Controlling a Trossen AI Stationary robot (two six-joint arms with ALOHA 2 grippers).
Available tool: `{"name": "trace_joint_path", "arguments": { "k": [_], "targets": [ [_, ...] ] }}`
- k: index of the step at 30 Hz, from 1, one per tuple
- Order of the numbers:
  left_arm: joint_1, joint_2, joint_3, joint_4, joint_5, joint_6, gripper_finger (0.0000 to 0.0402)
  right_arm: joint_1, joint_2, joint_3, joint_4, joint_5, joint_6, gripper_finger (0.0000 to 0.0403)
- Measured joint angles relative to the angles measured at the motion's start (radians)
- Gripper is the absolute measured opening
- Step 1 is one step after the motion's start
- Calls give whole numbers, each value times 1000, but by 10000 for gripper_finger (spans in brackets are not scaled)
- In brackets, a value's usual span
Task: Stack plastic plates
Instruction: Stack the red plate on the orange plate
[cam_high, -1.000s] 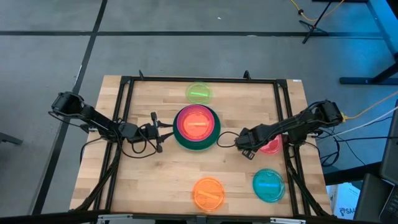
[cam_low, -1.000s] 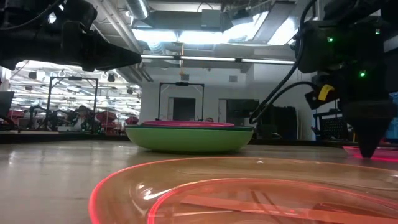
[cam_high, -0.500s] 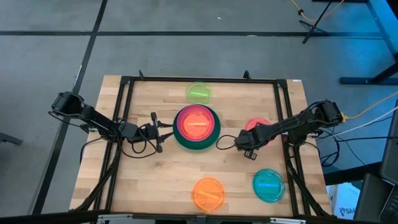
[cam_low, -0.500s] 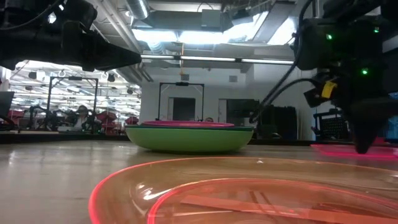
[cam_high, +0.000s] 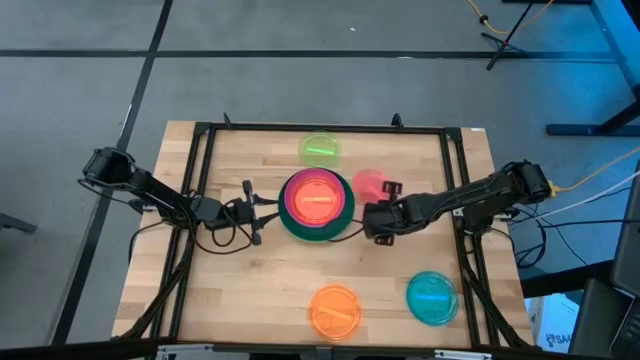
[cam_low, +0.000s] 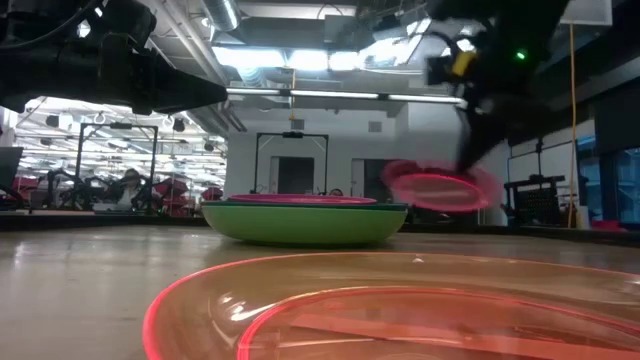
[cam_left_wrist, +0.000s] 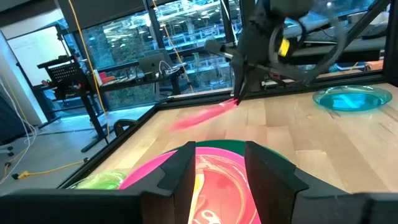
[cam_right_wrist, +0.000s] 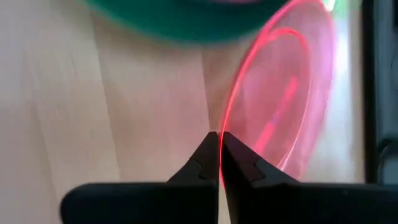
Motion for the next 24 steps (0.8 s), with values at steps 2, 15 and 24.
{"name": "trace_joint_path", "arguments": {
  "k": [2,15,24],
  "targets": [
    [0,0,0,0,0,0,131,0,0,7,70,11,-73,2],
    [0,0,0,0,0,0,131,0,0,7,537,-14,-435,3],
    [0,0,0,0,1,0,131,-46,0,-3,703,-163,-469,3]
  ]
}}
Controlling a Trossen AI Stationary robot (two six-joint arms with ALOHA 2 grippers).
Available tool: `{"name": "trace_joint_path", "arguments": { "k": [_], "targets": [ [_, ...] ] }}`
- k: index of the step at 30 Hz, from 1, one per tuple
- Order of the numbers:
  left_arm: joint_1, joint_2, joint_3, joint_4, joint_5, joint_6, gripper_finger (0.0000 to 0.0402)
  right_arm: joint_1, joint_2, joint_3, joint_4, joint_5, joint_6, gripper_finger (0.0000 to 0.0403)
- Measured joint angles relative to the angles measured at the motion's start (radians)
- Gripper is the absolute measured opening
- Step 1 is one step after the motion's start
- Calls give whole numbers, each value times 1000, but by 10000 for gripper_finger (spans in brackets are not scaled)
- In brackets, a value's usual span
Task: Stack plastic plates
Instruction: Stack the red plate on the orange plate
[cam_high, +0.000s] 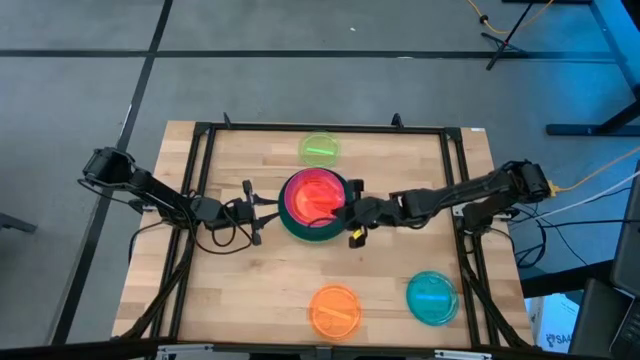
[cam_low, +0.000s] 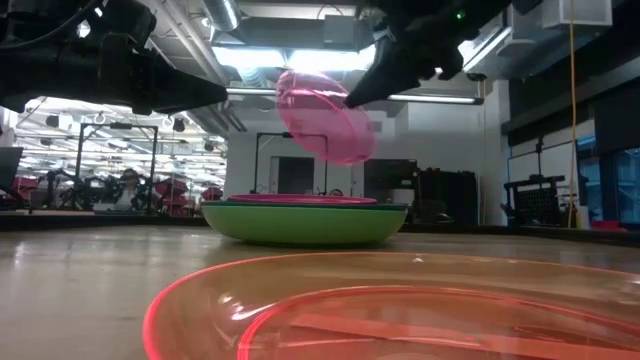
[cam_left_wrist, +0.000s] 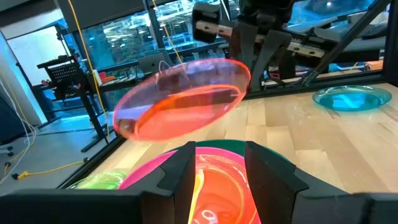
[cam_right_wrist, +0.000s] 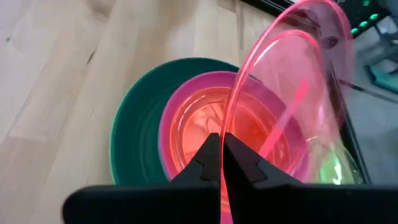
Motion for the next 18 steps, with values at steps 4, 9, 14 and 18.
{"name": "trace_joint_path", "arguments": {
  "k": [4,9,14,18],
  "targets": [
    [0,0,0,-1,5,0,131,-31,0,-33,55,-60,3,3],
    [0,0,0,-1,6,0,131,-63,0,-71,114,-104,55,3],
    [0,0,0,-1,6,0,131,-91,1,-81,110,-145,64,3],
    [0,0,0,0,6,0,131,-100,14,-80,114,-148,104,3]
  ]
}}
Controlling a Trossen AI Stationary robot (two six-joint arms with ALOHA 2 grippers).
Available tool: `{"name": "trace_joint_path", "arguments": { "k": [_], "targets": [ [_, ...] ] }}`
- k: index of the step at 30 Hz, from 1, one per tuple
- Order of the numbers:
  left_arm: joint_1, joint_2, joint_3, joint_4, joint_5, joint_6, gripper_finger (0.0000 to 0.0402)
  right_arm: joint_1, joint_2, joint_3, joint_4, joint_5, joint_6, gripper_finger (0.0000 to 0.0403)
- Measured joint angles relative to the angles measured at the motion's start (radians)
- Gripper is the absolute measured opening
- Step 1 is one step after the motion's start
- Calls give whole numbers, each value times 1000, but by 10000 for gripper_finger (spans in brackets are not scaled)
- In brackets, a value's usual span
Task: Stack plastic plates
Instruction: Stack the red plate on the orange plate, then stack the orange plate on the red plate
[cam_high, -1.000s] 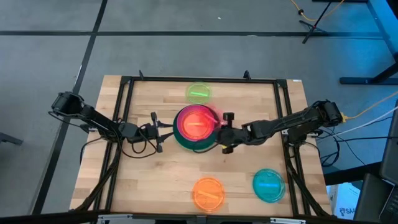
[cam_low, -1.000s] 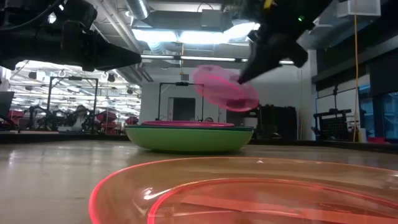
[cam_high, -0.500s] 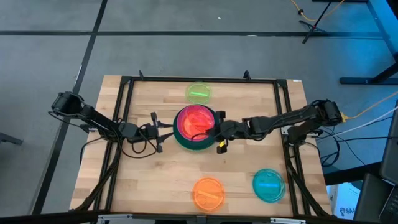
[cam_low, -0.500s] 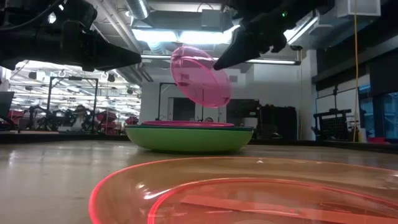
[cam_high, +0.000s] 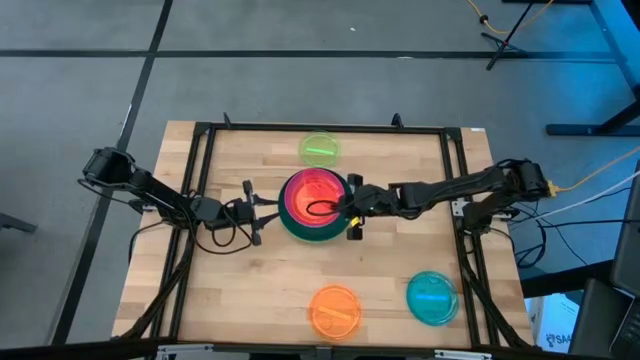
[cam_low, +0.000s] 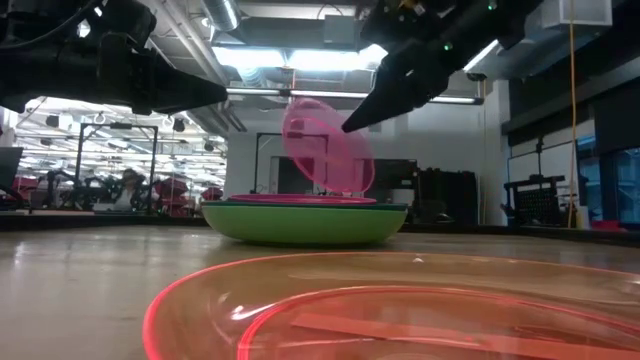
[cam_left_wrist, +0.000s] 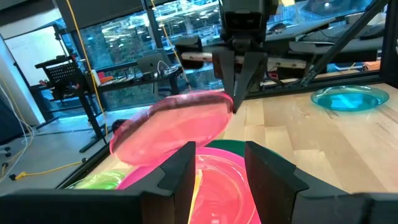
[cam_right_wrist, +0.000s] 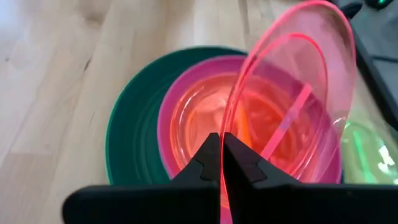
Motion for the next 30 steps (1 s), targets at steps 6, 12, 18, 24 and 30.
{"name": "trace_joint_path", "arguments": {
  "k": [6,12,18,24,30],
  "targets": [
    [0,0,0,-3,0,0,131,1,72,0,30,-15,5,3],
    [0,0,0,-6,2,0,131,2,92,5,55,-15,21,3],
    [0,0,0,-6,2,0,131,2,106,4,41,-15,55,11],
    [0,0,0,-6,2,-3,131,2,91,3,42,-14,88,74],
    [0,0,0,-6,2,-4,131,2,84,3,38,-16,84,138]
  ]
}}
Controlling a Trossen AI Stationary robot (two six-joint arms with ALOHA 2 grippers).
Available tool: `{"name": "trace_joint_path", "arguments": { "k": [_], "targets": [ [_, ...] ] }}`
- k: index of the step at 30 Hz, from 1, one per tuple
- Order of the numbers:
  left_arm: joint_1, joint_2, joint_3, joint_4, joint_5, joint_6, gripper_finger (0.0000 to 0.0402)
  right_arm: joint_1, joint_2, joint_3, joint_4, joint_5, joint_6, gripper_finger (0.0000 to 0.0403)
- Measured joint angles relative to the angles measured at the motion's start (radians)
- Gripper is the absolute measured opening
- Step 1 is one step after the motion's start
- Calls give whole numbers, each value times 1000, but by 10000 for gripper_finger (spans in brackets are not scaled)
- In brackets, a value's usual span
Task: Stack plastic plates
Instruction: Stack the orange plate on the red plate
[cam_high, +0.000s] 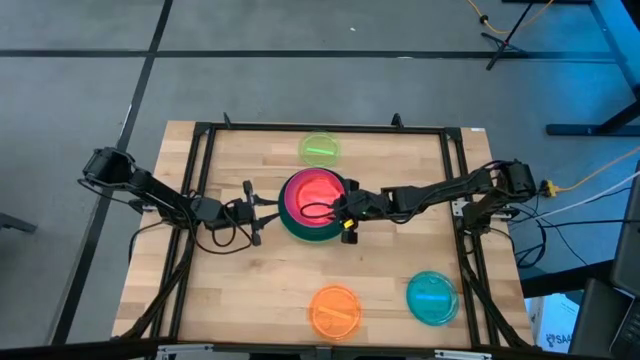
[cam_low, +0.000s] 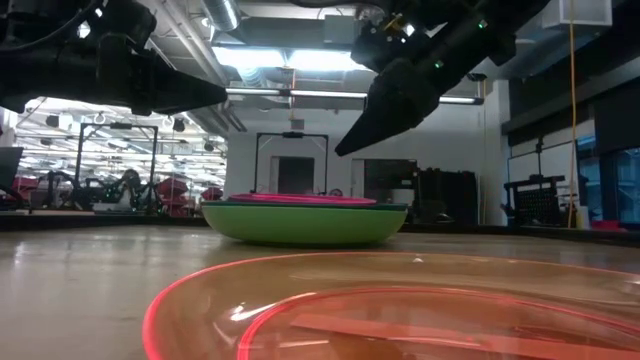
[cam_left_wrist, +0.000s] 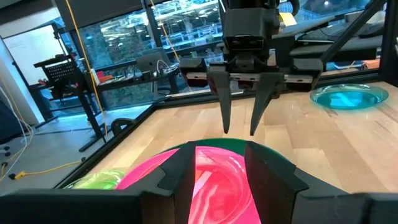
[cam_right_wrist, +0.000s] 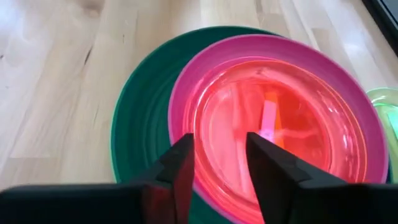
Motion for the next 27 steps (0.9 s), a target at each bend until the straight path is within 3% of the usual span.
{"name": "trace_joint_path", "arguments": {
  "k": [3,8,12,22,27],
  "targets": [
    [0,0,0,0,0,0,131,1,-1,0,-11,-55,0,153],
    [0,0,0,0,0,-1,131,14,-24,1,-40,-267,57,154],
    [0,0,0,-1,3,-1,131,60,-24,1,-58,-373,76,150],
    [-1,0,0,-3,22,-37,131,190,44,0,-48,-350,203,149],
    [-3,0,0,-24,104,-123,131,226,105,0,-46,-351,304,149]
  ]
}}
